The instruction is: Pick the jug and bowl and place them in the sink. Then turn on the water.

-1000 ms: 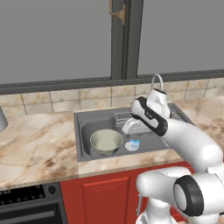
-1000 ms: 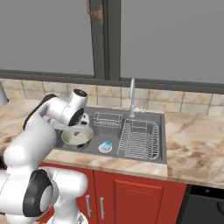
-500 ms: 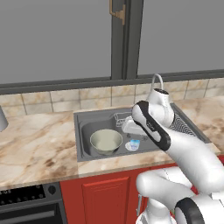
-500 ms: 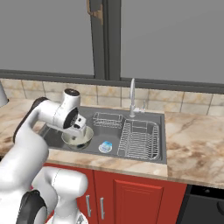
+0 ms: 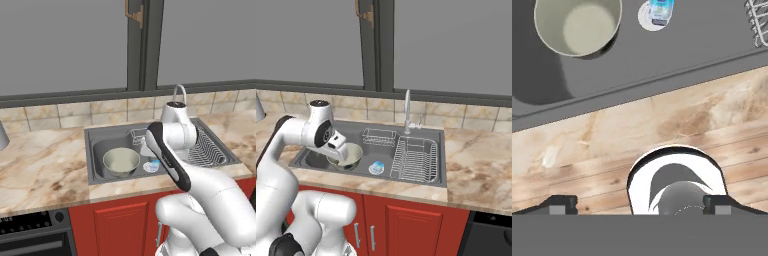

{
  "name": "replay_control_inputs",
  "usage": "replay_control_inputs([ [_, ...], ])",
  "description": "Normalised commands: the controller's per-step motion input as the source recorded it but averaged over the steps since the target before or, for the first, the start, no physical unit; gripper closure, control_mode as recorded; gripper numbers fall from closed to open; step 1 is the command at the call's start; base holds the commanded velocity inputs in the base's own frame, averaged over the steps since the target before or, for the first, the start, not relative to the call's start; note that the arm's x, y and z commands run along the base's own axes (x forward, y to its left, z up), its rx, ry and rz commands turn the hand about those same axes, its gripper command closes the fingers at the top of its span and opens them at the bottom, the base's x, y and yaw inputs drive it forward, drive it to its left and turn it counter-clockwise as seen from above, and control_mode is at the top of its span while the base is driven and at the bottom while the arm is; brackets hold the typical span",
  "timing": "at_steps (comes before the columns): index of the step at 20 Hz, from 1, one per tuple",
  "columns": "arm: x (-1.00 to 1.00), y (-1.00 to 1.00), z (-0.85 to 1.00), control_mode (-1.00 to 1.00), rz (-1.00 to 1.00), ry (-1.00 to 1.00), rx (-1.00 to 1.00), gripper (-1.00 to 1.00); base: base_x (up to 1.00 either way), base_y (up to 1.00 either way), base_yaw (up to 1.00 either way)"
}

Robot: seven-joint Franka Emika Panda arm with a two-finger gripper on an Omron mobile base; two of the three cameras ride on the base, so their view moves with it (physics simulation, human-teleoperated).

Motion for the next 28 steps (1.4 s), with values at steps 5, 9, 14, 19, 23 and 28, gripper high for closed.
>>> replay_control_inputs([
  [5, -0.12, -0.12, 0.51, -1.00, -0.05, 0.10, -0.07, -1.00, 0.00, 0.00, 0.00],
  [9, -0.26, -0.20, 0.52, -1.00, -0.05, 0.19, -0.03, -1.00, 0.00, 0.00, 0.00],
  [14, -0.27, -0.15, 0.35, -1.00, 0.00, 0.15, -0.01, -1.00, 0.00, 0.00, 0.00],
  [19, -0.22, -0.04, 0.27, -1.00, 0.09, 0.07, 0.00, -1.00, 0.00, 0.00, 0.00],
  [23, -0.44, -0.09, 0.19, -1.00, 0.07, 0.01, 0.00, -1.00, 0.00, 0.00, 0.00],
  [28, -0.55, -0.35, 0.11, -1.00, 0.04, 0.00, 0.00, -1.00, 0.00, 0.00, 0.00],
])
